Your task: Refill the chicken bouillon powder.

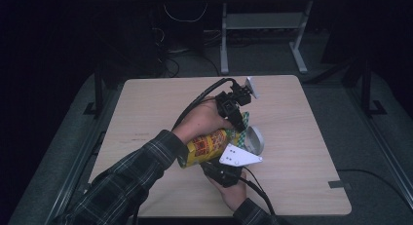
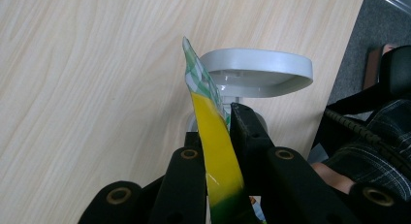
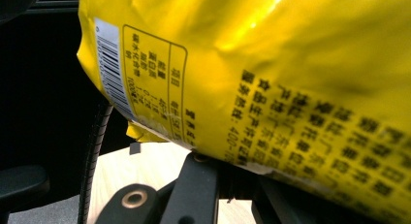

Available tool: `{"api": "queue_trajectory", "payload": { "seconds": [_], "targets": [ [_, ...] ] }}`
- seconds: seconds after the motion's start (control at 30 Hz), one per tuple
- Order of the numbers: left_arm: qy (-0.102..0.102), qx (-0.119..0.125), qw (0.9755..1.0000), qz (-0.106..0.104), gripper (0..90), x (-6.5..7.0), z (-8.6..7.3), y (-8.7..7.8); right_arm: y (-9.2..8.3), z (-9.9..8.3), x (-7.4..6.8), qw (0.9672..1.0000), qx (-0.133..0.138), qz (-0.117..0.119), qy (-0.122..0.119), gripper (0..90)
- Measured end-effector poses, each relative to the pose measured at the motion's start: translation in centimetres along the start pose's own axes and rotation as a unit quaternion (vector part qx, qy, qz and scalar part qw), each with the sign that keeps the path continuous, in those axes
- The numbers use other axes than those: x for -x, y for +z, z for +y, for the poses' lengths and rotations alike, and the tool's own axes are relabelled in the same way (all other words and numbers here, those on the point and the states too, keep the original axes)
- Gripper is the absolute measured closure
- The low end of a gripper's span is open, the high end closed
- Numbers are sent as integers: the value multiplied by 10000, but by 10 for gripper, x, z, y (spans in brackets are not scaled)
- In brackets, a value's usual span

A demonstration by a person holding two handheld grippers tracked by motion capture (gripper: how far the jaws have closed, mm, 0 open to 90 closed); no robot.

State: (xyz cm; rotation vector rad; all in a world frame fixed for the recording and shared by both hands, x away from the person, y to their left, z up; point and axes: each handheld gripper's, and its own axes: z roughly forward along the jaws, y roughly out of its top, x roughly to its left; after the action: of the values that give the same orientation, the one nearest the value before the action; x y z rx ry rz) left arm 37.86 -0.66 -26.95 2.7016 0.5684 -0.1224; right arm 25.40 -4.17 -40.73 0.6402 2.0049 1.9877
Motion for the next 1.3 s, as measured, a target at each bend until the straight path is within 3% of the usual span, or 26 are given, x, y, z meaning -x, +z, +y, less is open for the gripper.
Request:
{"api": "queue_trajectory", "payload": {
  "seconds": [1.3],
  "targets": [
    [0,-65,10000,32,810,0,4,1,-1,1,2,10000,29,3,21,900]
  ]
}}
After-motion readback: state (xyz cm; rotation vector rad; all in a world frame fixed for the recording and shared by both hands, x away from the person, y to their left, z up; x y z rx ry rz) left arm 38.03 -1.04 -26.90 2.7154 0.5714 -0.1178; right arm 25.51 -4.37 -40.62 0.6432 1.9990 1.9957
